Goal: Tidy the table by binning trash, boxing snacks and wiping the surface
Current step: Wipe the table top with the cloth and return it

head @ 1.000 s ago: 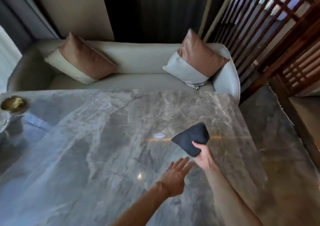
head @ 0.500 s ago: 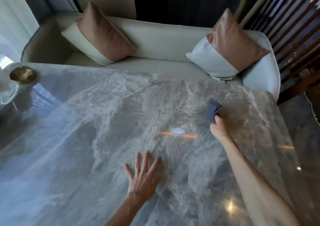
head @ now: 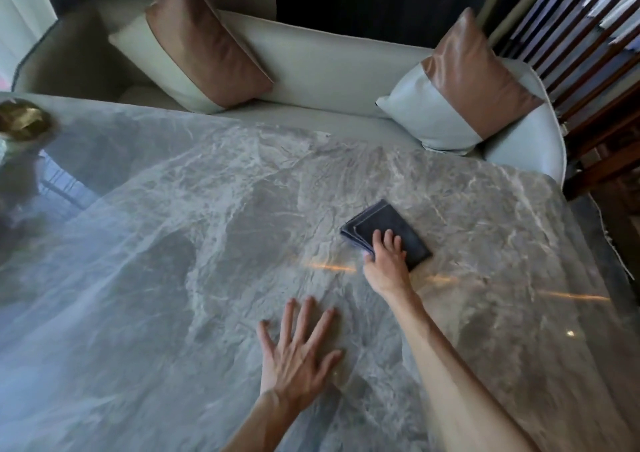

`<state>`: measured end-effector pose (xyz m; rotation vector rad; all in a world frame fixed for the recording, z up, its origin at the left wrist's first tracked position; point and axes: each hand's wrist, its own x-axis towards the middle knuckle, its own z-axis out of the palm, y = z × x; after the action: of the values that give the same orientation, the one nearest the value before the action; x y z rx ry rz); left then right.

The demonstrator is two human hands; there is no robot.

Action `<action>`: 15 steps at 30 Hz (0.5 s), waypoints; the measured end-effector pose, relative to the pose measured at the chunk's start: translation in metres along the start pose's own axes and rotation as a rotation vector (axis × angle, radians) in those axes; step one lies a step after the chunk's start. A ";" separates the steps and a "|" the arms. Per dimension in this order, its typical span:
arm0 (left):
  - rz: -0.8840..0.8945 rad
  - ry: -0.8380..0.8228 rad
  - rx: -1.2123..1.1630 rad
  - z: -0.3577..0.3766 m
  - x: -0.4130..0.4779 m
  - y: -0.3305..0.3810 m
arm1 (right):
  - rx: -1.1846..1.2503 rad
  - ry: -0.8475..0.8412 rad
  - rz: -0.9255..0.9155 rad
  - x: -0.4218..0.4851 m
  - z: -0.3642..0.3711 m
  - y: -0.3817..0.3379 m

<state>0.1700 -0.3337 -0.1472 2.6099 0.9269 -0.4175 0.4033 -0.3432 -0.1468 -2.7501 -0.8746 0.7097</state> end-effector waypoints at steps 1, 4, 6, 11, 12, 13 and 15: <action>0.004 0.001 0.000 -0.002 -0.001 -0.003 | -0.008 -0.001 0.006 -0.004 0.003 -0.001; -0.008 0.010 -0.001 -0.007 0.002 -0.017 | 0.014 0.093 0.054 -0.001 0.001 0.002; 0.014 0.038 0.005 -0.006 0.005 -0.029 | 0.022 0.210 0.098 0.010 0.002 0.003; 0.076 0.034 -0.038 0.004 0.015 -0.049 | -0.078 0.234 0.169 0.030 0.033 -0.003; 0.081 0.037 -0.053 0.007 0.017 -0.050 | -0.108 0.265 0.178 0.031 0.038 -0.003; 0.085 0.039 -0.059 0.009 0.018 -0.050 | -0.121 0.287 0.187 0.031 0.041 -0.002; 0.083 0.055 -0.046 0.013 0.019 -0.050 | -0.127 0.295 0.187 0.032 0.043 -0.002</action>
<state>0.1496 -0.2922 -0.1771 2.6191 0.8319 -0.3006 0.4045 -0.3216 -0.1958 -2.9726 -0.6257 0.2688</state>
